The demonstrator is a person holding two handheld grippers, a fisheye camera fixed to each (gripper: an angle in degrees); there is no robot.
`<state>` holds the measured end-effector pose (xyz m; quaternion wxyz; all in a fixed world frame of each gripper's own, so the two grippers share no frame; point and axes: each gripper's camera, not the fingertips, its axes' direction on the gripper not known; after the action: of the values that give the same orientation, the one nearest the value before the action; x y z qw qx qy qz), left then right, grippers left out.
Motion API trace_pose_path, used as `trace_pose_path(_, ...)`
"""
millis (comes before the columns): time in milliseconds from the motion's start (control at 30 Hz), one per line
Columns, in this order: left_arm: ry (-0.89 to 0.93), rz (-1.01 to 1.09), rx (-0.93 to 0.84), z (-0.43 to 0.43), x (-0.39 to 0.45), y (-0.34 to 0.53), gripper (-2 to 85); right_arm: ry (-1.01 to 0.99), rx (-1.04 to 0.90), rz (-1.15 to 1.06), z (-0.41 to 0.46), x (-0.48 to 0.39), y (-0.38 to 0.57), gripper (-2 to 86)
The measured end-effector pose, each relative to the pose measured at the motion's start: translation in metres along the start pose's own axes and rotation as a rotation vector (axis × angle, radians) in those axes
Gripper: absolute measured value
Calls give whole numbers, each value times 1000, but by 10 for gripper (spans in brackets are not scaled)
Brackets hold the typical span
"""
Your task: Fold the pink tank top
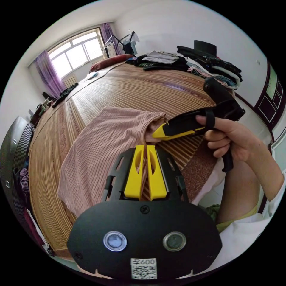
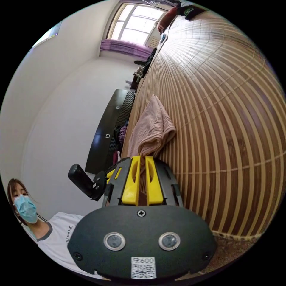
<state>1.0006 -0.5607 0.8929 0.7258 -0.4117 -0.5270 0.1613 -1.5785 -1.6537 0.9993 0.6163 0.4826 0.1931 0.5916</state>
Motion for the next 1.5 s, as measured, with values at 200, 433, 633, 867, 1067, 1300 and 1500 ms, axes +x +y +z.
trace_pose_path(200,42,41,22,21,7,21,14,146,92,-184,2,5,67,10)
trace_pose_path(433,73,38,45,38,6,38,12,582,24,-787,88,-17,135,47)
trace_pose_path(633,114,1,56,48,0,47,12,914,-213,-1062,190,24,184,19)
trace_pose_path(867,118,3,63,52,6,45,12,992,-268,-1132,221,79,220,-8)
trace_pose_path(1067,137,46,66,48,21,36,14,1023,-305,-1130,235,129,238,-9)
trace_pose_path(1300,109,115,9,48,42,14,15,944,-248,-1055,215,168,236,-6)
trace_pose_path(1500,79,116,-34,40,56,-15,16,897,-243,-954,185,199,220,5)
